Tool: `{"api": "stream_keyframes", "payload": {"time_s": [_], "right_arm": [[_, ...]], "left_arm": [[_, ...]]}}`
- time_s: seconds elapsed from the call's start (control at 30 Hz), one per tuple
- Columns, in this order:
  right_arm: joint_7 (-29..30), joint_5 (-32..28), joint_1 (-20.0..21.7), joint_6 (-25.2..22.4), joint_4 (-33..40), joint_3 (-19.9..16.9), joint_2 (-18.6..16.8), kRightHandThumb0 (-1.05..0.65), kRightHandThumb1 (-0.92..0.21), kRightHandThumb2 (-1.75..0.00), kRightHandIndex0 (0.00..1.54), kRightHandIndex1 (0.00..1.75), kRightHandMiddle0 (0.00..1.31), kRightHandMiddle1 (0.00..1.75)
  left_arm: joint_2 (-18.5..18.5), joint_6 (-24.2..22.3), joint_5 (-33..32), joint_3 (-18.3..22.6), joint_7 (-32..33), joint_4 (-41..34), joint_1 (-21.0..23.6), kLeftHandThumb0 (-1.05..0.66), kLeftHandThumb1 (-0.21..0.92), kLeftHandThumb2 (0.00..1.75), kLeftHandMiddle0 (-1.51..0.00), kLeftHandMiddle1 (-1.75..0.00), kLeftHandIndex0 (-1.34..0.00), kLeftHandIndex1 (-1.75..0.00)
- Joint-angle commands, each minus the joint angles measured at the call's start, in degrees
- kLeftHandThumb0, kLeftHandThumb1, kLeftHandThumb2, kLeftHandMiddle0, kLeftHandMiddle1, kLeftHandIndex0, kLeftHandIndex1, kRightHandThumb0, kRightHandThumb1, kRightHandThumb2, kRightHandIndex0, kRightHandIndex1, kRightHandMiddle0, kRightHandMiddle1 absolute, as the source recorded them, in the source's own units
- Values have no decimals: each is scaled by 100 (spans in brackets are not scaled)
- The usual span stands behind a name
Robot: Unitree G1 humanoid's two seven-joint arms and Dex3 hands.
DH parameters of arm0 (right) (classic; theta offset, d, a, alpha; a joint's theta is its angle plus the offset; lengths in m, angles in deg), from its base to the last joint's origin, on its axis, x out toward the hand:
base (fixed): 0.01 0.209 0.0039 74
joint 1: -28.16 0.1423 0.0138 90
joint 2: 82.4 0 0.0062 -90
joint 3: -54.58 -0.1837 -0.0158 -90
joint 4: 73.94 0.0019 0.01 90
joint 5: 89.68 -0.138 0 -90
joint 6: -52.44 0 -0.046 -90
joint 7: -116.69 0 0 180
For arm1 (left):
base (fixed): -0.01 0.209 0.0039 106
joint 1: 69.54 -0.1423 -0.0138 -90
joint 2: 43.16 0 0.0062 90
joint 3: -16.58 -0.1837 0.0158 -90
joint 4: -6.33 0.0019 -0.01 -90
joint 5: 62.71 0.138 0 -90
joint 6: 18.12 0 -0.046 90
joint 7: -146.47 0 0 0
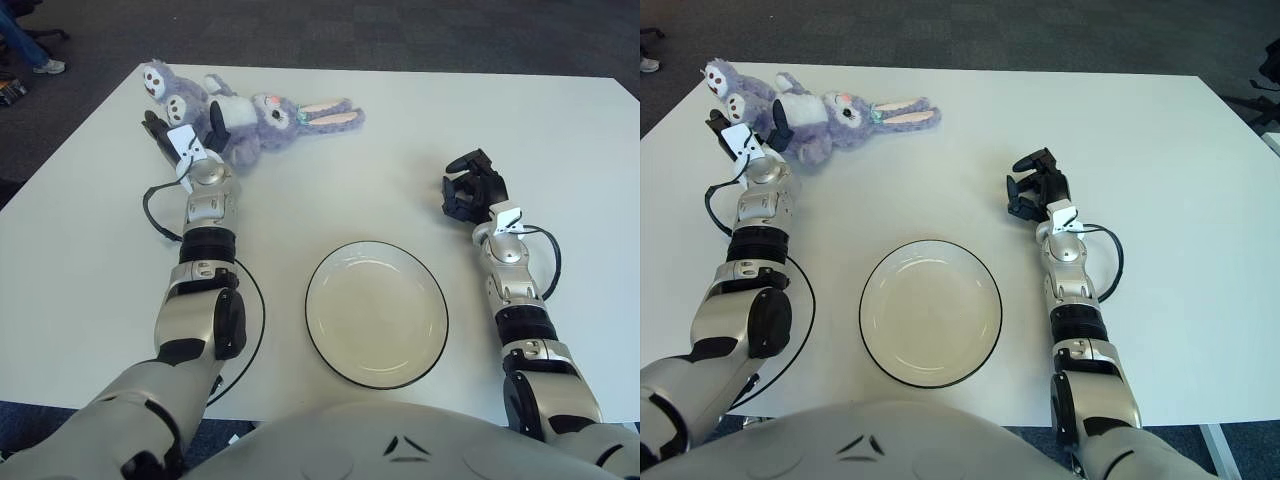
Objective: Put the doll into the plate.
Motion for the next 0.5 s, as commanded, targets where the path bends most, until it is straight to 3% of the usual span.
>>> {"api": "stream_keyframes", "payload": {"time_s": [0.0,0.17,0.47], "right_arm": [[-90,18,-206,31,-203,53,37,-1,-55,-105,34,175,32,174],[-155,-17,-210,19,-191,54,47,-1,-53,-108,35,175,34,174],[-239,-66,-219,-16,-179,46,53,-1,-52,-108,36,175,34,174]], "left_arm": [[60,96,73,-56,47,-62,68,-76,64,57,0,-121,0,-6],[32,237,115,-53,114,3,58,-70,61,58,0,-116,0,-11],[60,683,97,77,473,397,245,-54,40,81,-4,-116,0,-65]]}}
